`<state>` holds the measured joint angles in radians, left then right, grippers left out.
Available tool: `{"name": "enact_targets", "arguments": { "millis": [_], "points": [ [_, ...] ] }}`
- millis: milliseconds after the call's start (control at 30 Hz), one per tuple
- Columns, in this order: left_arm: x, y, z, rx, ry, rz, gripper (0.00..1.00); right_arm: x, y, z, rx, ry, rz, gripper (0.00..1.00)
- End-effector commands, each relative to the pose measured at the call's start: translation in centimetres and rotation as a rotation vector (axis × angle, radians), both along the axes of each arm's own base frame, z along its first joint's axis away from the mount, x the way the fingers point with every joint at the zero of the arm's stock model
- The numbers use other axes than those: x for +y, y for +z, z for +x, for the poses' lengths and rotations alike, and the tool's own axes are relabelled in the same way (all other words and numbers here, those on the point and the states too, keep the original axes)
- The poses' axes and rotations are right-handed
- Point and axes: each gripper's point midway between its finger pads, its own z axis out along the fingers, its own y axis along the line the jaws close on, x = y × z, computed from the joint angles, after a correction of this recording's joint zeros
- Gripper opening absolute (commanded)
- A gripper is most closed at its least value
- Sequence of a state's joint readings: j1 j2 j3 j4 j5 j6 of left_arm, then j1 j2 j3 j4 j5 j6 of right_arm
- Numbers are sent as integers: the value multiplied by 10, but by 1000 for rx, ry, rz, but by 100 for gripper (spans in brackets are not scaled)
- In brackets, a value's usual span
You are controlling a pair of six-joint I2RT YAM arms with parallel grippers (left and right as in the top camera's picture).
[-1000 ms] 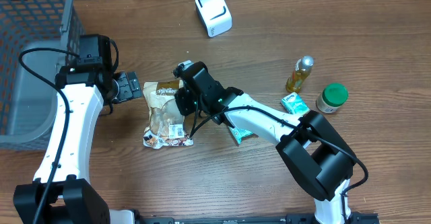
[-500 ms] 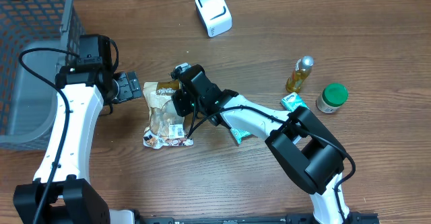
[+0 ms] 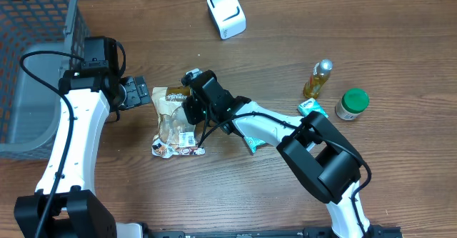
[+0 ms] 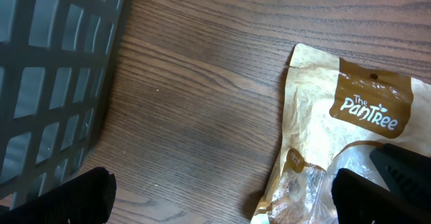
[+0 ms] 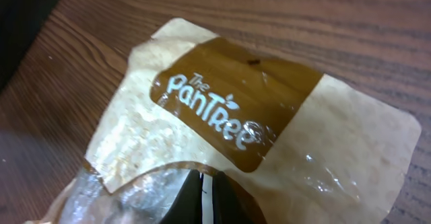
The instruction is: Scan the item barcode
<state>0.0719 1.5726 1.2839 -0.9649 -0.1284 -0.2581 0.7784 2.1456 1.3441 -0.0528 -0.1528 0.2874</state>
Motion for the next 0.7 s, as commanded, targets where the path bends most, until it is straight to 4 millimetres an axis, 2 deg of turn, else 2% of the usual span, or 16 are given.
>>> {"name": "enact_targets", "arguments": {
  "millis": [0, 200, 367, 667],
  "points": [
    [-1, 7, 3, -19, -14, 14, 99, -7, -5, 6, 7, -16, -6, 4],
    [-1, 7, 3, -19, -14, 14, 100, -10, -7, 7, 19, -23, -10, 4],
    [-1, 7, 3, -19, -14, 14, 99, -3, -8, -4, 33, 8, -8, 8],
    [-1, 7, 3, -19, -14, 14, 100, -6, -12, -7, 48, 6, -24, 7]
  ]
}}
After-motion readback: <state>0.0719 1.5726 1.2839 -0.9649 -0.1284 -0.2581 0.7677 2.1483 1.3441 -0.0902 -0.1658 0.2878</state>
